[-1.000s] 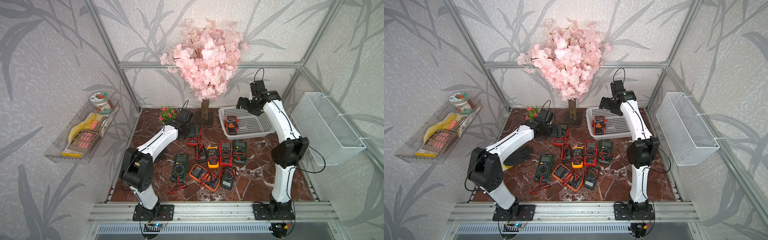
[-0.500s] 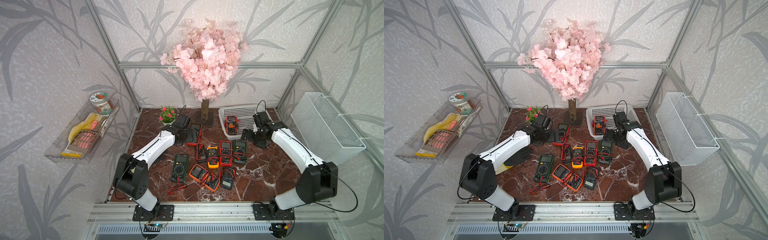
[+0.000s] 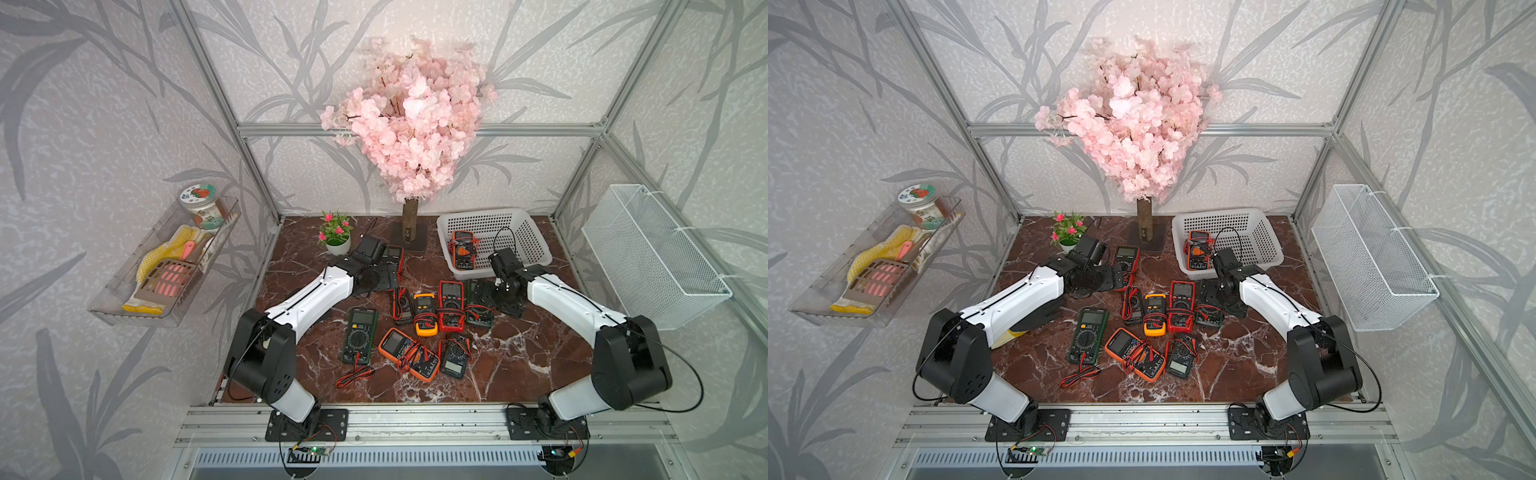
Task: Put the multimeter into the basket
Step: Pick up the multimeter from the center of the board.
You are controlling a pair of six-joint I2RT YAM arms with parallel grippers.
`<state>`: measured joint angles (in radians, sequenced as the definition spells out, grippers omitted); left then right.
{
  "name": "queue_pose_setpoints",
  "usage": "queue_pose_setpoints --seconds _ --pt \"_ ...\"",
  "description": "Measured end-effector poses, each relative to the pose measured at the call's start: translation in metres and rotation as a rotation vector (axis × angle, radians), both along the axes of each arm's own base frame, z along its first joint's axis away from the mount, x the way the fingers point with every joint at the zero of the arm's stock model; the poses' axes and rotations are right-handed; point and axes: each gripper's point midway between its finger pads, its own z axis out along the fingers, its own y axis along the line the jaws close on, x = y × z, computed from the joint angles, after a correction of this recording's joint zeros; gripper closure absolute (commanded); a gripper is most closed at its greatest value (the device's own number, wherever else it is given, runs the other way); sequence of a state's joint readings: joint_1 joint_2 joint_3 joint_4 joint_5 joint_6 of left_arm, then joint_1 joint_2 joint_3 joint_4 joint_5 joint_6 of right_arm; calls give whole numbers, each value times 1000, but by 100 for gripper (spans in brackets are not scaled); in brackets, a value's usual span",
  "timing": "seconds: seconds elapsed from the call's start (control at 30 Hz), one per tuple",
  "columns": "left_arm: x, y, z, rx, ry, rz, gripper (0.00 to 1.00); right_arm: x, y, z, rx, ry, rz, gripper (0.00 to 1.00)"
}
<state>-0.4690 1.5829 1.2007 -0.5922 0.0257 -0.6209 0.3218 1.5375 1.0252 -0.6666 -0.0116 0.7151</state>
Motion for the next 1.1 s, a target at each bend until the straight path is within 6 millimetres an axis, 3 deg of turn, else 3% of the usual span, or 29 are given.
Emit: queue_pose_setpoints --seconds 0.27,0.77,0.93,1.1 --pt "-2 -6 0 -5 0 -11 0 12 2 -25 -19 33 -2 0" --pt "-2 -6 0 -6 1 -9 0 26 9 -49 -37 91 14 2" --pt "-2 -6 0 -7 -1 -8 0 26 10 -51 -50 97 25 7" --pt "0 -7 1 -12 -7 -6 0 25 9 -51 -52 97 31 24"
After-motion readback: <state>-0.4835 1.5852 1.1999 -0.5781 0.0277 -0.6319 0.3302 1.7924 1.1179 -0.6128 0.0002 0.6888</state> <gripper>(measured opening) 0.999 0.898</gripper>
